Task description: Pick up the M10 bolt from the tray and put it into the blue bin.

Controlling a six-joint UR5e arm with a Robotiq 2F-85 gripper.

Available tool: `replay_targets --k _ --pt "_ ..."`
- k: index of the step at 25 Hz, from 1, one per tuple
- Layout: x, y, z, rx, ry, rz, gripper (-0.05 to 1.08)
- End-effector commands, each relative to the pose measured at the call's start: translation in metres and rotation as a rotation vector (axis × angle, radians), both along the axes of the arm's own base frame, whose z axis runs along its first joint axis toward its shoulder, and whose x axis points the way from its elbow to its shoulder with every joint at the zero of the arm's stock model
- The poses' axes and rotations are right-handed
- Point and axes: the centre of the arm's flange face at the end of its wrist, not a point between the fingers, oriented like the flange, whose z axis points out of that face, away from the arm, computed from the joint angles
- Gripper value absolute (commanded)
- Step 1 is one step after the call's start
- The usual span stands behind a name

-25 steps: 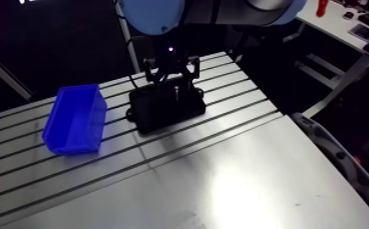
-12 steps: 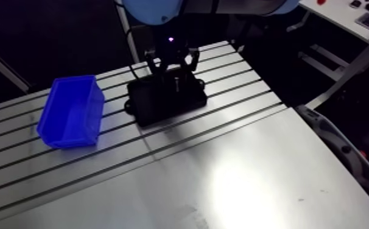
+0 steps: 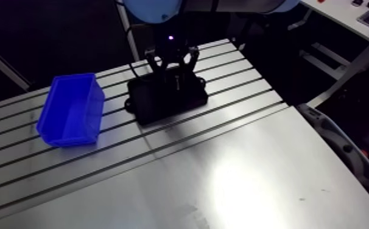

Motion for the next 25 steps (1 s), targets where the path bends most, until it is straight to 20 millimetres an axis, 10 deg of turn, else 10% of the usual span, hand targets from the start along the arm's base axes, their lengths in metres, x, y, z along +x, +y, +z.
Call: replay_targets --k 1,25 --pt "-0.0005 -0.0007 0.0008 0.002 0.0 0.002 0.43" --pt "0.0094 -0.0042 0.0005 -0.003 -0.03 0.001 0.56"
